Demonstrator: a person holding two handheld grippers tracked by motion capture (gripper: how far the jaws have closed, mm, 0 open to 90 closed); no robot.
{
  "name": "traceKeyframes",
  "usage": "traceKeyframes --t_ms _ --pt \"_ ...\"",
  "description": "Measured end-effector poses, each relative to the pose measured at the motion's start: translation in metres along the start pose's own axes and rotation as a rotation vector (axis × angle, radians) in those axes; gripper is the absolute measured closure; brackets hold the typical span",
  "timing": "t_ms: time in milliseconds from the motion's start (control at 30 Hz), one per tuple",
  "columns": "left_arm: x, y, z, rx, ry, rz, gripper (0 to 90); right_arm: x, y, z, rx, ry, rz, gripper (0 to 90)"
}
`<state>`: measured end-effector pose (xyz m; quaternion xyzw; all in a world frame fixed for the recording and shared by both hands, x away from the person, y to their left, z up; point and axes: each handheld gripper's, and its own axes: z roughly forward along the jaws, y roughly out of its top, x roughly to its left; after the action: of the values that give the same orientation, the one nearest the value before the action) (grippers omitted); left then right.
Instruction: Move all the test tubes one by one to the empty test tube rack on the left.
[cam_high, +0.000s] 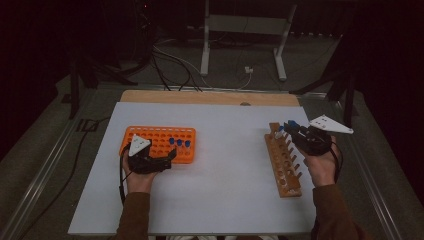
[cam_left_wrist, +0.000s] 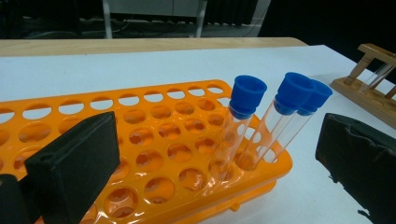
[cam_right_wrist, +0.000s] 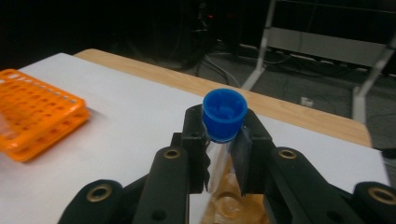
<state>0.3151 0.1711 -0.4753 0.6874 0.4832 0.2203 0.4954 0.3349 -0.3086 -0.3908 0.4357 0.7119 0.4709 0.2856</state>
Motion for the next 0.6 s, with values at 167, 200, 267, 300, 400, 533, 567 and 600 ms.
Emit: traceKeyframes --t_ms 167,200,267,300,400,533,567,600 --pt "-0.001 0.001 -0.001 -0.01 0.006 0.007 0.8 0.009 -0.005 0.004 0.005 0.05 0.002 76.9" --pt "-0.001 0.001 -0.001 -0.012 0.007 0.007 0.8 0.011 -0.006 0.005 0.009 0.058 0.001 76.9" --pt "-0.002 0.001 -0.001 -0.014 0.008 0.006 0.8 0.014 -0.01 0.009 0.021 0.071 0.0 76.9" --pt "-0.002 0.001 -0.001 -0.015 0.008 0.009 0.8 0.015 -0.012 0.011 0.028 0.08 0.002 76.9" --pt "-0.004 0.001 -0.001 -0.02 0.004 0.012 0.8 0.019 -0.018 0.015 0.047 0.096 0.003 76.9" --pt "-0.004 0.002 -0.002 -0.023 0.003 0.011 0.8 0.026 -0.026 0.019 0.063 0.116 -0.003 76.9" --pt "-0.004 0.002 -0.002 -0.025 0.004 0.008 0.8 0.027 -0.028 0.019 0.067 0.12 -0.008 76.9" --pt "-0.004 0.002 -0.002 -0.027 0.005 0.007 0.8 0.029 -0.029 0.02 0.076 0.123 -0.013 76.9"
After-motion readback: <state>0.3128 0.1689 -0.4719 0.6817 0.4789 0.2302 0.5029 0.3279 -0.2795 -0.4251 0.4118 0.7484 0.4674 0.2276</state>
